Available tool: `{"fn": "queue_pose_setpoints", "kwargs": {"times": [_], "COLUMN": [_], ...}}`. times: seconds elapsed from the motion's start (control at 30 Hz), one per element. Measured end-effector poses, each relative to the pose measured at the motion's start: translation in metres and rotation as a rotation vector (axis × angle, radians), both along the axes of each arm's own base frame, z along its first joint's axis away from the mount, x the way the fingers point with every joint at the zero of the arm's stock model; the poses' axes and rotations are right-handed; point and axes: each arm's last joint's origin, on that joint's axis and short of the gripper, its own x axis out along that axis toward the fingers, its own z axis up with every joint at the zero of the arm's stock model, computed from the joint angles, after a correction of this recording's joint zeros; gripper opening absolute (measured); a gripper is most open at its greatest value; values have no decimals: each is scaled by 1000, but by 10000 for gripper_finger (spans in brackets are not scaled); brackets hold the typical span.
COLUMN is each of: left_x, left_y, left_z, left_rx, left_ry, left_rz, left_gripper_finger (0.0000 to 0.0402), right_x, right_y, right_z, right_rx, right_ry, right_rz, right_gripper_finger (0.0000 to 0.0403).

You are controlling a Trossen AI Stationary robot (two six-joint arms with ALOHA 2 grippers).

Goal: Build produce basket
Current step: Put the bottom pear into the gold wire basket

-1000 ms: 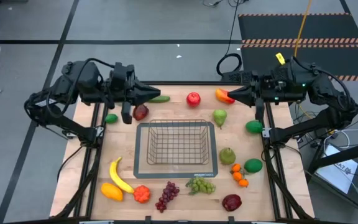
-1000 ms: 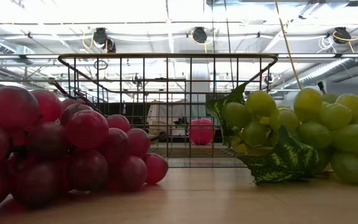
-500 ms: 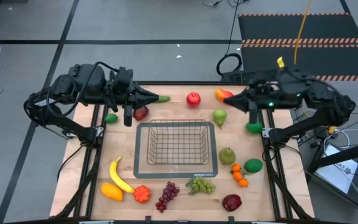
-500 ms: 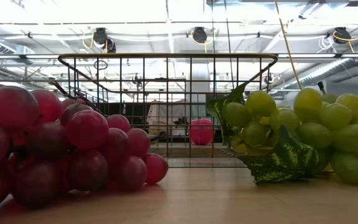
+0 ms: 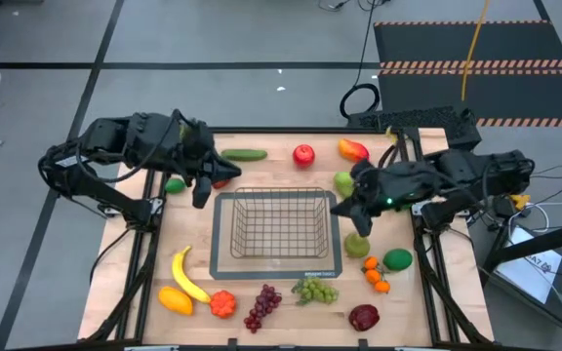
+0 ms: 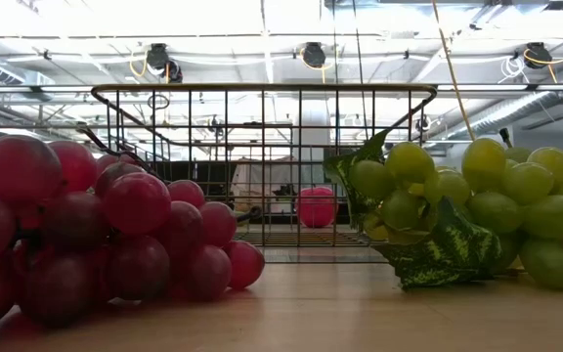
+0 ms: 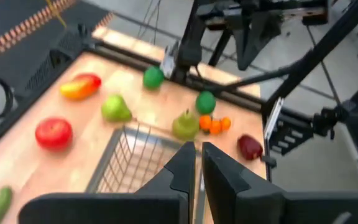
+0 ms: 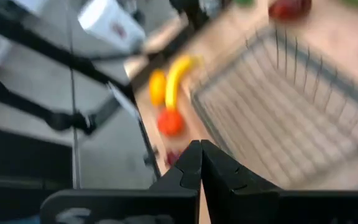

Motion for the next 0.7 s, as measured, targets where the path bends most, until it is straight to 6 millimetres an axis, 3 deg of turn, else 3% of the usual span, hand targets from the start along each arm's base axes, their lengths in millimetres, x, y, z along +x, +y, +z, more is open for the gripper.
{"fn": "queue_pose_setpoints", "kwargs": {"times": [0.17, 0.33, 0.7], "left_x": [1, 6, 17], "left_y": [-8, -8, -7], "left_z": [-4, -7, -14], "left_rx": [2, 22, -57], "left_ry": [39, 53, 79], "left_rz": [-25, -24, 100], "left_gripper_finger": [31, 31, 31], "right_x": [-1, -6, -28], "right_y": [-2, 0, 2], "right_z": [-14, -15, -23], "right_rx": [67, 79, -94], "right_ry": [170, 208, 357], "right_rz": [46, 68, 265], "right_gripper_finger": [0, 0, 0]}}
